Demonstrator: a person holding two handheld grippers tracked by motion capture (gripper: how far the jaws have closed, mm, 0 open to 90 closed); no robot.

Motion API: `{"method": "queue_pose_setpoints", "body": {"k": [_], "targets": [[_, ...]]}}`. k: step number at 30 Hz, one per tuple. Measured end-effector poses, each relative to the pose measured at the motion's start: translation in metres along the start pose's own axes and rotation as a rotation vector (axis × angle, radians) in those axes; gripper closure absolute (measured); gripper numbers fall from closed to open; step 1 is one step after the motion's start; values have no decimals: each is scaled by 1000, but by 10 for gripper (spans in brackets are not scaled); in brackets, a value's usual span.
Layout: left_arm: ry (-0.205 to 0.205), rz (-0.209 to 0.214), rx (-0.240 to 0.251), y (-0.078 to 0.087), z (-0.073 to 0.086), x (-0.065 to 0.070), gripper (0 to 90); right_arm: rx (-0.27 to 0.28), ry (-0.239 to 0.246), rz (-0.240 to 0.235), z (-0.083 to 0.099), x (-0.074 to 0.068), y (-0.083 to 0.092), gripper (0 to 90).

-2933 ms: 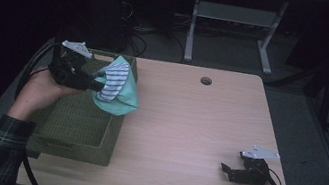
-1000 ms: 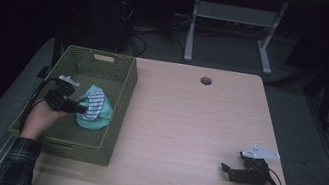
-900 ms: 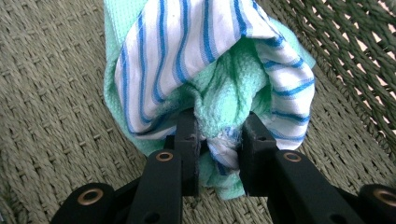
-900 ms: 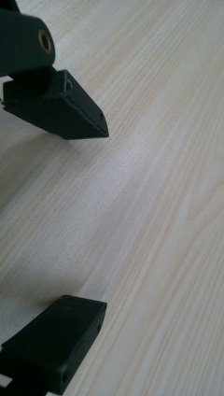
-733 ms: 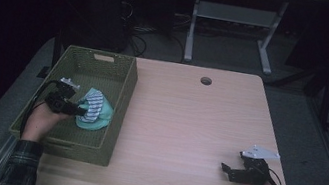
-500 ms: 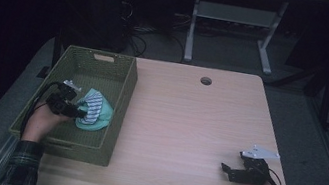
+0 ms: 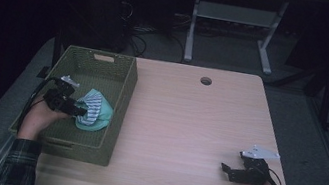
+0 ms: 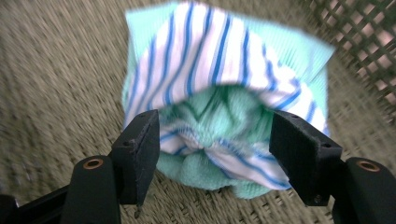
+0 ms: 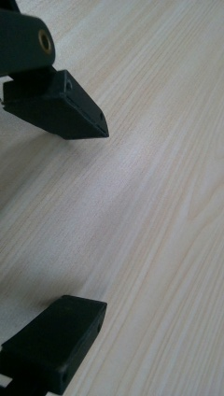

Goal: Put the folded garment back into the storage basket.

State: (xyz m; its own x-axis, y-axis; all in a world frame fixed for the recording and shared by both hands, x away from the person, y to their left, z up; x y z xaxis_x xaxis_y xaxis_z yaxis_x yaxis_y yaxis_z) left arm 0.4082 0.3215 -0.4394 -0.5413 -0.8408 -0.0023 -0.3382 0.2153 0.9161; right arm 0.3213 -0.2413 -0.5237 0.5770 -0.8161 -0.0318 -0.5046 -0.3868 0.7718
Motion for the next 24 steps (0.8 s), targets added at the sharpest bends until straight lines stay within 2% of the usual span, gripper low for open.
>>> {"method": "queue_pose_setpoints", "body": {"k": [6,10,14,18,24], "targets": [[-2,54,89,19,-15,14,304,3,-4,3,0,0,0,136],[9,79,144,29,-27,24,256,2,-4,3,0,0,0,136],[-2,110,195,39,-39,37,206,2,-3,3,0,0,0,136],[-27,132,231,46,-51,57,172,2,-3,3,0,0,0,135],[-95,172,266,50,-71,96,164,2,-3,4,0,0,0,135]]}}
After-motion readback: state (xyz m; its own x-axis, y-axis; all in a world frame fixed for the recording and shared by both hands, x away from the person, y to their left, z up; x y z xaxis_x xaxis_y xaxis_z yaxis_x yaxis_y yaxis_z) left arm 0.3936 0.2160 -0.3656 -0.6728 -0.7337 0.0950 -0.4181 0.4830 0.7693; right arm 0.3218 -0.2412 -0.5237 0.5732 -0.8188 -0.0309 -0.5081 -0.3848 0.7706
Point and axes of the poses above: each handheld gripper's, and its own axes: y roughly backward along the jaws, z roughly out of its underside, x roughly to its right, the point moved 6 cm from there along -y, roughly forward along the jaws, and after that the axes turned 7 degrees about -x, right-handed, at the moved point
